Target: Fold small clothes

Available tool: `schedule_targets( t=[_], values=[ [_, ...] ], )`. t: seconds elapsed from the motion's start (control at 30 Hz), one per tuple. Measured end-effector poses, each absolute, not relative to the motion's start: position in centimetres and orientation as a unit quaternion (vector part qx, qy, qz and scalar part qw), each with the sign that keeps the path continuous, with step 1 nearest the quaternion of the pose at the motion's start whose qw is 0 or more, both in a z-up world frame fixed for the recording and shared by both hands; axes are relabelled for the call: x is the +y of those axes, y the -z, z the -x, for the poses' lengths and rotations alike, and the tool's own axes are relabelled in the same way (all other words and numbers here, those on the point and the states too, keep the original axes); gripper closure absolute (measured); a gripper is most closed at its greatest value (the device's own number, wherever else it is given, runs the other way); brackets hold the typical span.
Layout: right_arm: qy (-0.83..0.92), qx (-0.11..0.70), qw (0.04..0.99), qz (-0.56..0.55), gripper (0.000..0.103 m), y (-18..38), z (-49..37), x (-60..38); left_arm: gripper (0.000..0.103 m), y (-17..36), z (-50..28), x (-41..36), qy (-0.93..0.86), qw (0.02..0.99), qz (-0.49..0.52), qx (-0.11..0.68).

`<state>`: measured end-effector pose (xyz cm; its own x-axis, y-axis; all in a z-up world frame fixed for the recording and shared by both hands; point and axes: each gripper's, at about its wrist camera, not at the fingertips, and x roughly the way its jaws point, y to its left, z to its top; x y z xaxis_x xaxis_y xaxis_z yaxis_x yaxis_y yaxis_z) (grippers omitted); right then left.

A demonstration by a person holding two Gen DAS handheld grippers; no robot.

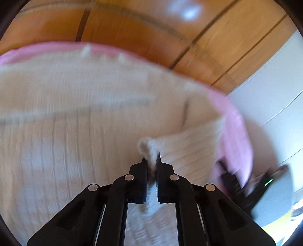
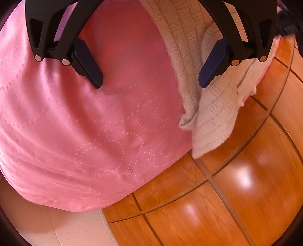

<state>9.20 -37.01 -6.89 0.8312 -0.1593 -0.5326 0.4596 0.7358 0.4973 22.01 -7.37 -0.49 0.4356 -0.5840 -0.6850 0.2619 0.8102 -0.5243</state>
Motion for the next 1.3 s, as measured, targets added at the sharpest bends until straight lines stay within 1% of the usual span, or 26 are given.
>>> schedule_targets(
  t=[0.17, 0.27, 0.37, 0.53, 0.6, 0.7, 0.87, 0.93, 1.0, 1.07, 1.13, 1.23, 1.3],
  values=[
    [0.171, 0.232, 0.901, -0.323, 0.002, 6.7, -9.0, -36.9, 0.097, -5.4, -23.4, -4.3, 0.24, 0.881, 0.164, 0.373],
    [0.171, 0.232, 0.901, -0.323, 0.002, 6.7, -9.0, -36.9, 0.097, -5.9, -23.6, -1.3, 0.204, 0.903, 0.165, 0.341],
    [0.171, 0.233, 0.901, -0.323, 0.002, 6.7, -9.1, -36.9, 0.097, -3.5, -24.6, 2.4, 0.153, 0.902, 0.198, 0.352],
    [0.172, 0.235, 0.901, -0.321, 0.002, 6.7, -9.1, -36.9, 0.097, 4.5, -25.7, 7.7, 0.086, 0.852, 0.282, 0.433],
    [0.173, 0.236, 0.901, -0.32, 0.002, 6.7, -9.2, -36.9, 0.097, 7.0, -25.2, 8.4, 0.092, 0.841, 0.308, 0.435],
    [0.18, 0.259, 0.898, -0.308, 0.002, 6.5, -9.8, -36.6, 0.097, 8.1, -23.7, 7.9, 0.12, 0.864, 0.3, 0.386],
    [0.155, 0.326, 0.895, -0.261, 0.002, 4.9, -12.9, -36.2, 0.096, 8.5, -23.8, 7.9, 0.14, 0.852, 0.332, 0.38],
    [0.153, 0.341, 0.893, -0.249, 0.002, 4.2, -14.9, -36.4, 0.093, 8.7, -23.7, 8.9, 0.151, 0.845, 0.348, 0.376],
    [0.156, 0.366, 0.889, -0.227, 0.002, 3.8, -17.5, -36.4, 0.093, 8.8, -23.6, 8.9, 0.155, 0.843, 0.356, 0.373],
    [0.169, 0.387, 0.888, -0.183, 0.002, 3.9, -20.4, -36.1, 0.087, 8.8, -23.7, 9.2, 0.161, 0.841, 0.36, 0.37],
    [0.175, 0.41, 0.885, -0.134, 0.002, 4.4, -23.0, -35.4, 0.069, 8.6, -23.6, 8.8, 0.182, 0.841, 0.36, 0.359],
    [0.172, 0.415, 0.889, -0.091, 0.002, 4.9, -25.5, -34.4, 0.06, 8.3, -23.8, 7.9, 0.185, 0.851, 0.337, 0.358],
    [0.174, 0.404, 0.894, -0.087, 0.002, 4.6, -26.3, -34.4, 0.06, 8.2, -23.8, 7.7, 0.184, 0.854, 0.329, 0.359]
  ],
)
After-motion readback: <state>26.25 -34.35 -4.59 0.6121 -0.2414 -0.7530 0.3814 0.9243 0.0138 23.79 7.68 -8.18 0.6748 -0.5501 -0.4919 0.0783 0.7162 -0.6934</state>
